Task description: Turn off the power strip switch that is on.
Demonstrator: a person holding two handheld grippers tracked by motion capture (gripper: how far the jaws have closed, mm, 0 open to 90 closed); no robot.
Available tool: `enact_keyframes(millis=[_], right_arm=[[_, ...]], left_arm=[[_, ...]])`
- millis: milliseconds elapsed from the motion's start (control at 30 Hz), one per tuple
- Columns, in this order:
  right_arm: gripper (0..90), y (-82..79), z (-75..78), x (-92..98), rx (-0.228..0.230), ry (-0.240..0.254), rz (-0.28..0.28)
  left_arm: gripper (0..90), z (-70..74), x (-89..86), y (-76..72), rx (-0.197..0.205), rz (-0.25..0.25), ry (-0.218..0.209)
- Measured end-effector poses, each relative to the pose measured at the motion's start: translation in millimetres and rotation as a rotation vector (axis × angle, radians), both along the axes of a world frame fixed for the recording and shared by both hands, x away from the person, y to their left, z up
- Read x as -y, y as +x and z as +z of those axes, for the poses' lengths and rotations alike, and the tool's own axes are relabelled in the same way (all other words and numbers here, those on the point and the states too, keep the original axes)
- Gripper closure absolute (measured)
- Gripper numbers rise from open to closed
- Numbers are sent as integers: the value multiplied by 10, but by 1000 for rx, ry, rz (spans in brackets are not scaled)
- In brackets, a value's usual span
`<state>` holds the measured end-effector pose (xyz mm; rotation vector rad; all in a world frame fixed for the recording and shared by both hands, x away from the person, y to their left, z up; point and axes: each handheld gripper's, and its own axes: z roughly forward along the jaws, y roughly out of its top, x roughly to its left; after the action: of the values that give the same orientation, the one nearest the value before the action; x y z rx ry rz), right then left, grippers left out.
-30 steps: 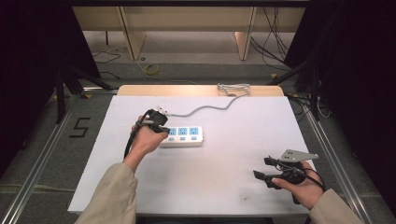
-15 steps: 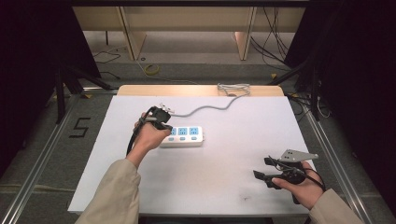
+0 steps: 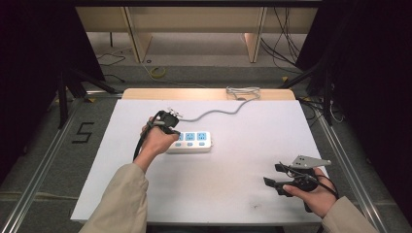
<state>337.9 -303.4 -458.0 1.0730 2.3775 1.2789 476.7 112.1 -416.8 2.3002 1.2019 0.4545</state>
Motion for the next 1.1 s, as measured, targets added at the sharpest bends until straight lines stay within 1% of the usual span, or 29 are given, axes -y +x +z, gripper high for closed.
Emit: enact_keyframes(millis=[133,267,367,533,767,1100], right_arm=[[278,0,0,-2,1,-1,1],[278,1,0,-2,-1,0,1],[278,1,1,0,-1,0,0],[278,3,0,0,0,-1,0],[278,4,-2,-3,0,1,0],[278,4,-2,-6,-1,1,4]], left_arm=[[900,-6,-2,20,-5,-2,13],[900,-16,-3,44,-16,6,21],[900,-24,-3,63,-25,2,27],[900,-32,13,90,-37,5,15],[900,-32,43,128,-46,5,24],[900,-72,66,139,-84,-11,39]])
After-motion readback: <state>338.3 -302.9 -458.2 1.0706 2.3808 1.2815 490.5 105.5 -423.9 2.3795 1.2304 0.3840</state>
